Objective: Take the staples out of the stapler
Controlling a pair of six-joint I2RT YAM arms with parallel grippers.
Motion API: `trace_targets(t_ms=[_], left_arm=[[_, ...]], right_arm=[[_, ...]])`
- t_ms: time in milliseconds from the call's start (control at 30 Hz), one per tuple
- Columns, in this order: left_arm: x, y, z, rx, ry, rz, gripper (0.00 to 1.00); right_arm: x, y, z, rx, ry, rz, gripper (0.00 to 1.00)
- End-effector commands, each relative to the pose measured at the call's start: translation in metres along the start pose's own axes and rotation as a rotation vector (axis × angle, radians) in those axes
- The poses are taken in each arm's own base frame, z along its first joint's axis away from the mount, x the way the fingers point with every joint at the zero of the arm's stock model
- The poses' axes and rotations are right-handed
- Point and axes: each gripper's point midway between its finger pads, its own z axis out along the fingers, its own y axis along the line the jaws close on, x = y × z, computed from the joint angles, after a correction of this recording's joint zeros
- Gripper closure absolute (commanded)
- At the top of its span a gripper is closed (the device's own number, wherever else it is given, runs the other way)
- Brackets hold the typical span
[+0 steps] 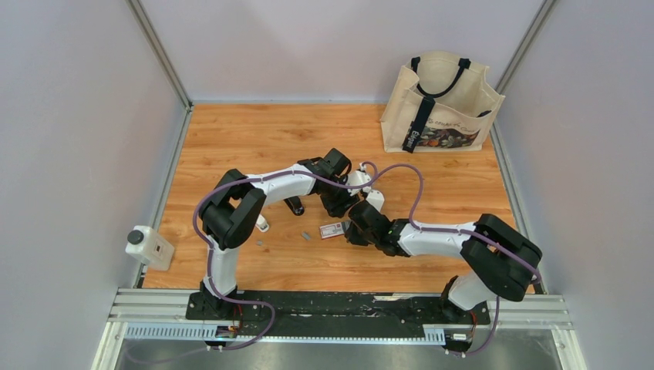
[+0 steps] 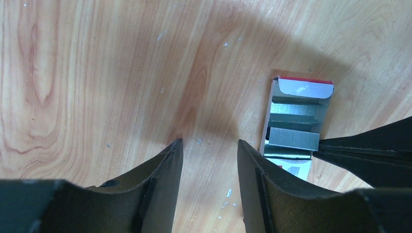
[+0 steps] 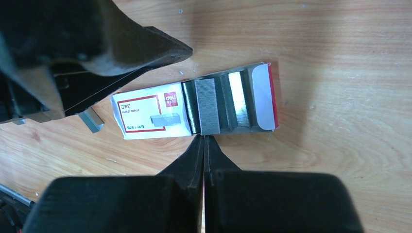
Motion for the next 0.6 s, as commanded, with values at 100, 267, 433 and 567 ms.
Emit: trace_targets(t_ms=[100, 267, 433, 567], left_arm=[[0.044, -0.072, 0.003, 0.226, 0.162, 0.14, 0.46], [0.042, -0.073, 0.002, 0.222, 0.161, 0.142, 0.46], [0.042, -0.071, 0.002, 0.212, 0.166, 0.143, 0.46], [0.043, -0.073, 0.002, 0.221, 0.165, 0.141, 0.46]], right_arm=[[-0.025, 0.019, -0.002, -0.103, -0.071, 0.052, 1.0], [-0.025, 0.02, -0.008, -0.125, -0.074, 0.052, 1.0], [-0.028, 0.021, -0.018, -0.151, -0.09, 0.055, 1.0], [-0.027, 0.018, -0.019, -0.137, -0.086, 0.056, 1.0]])
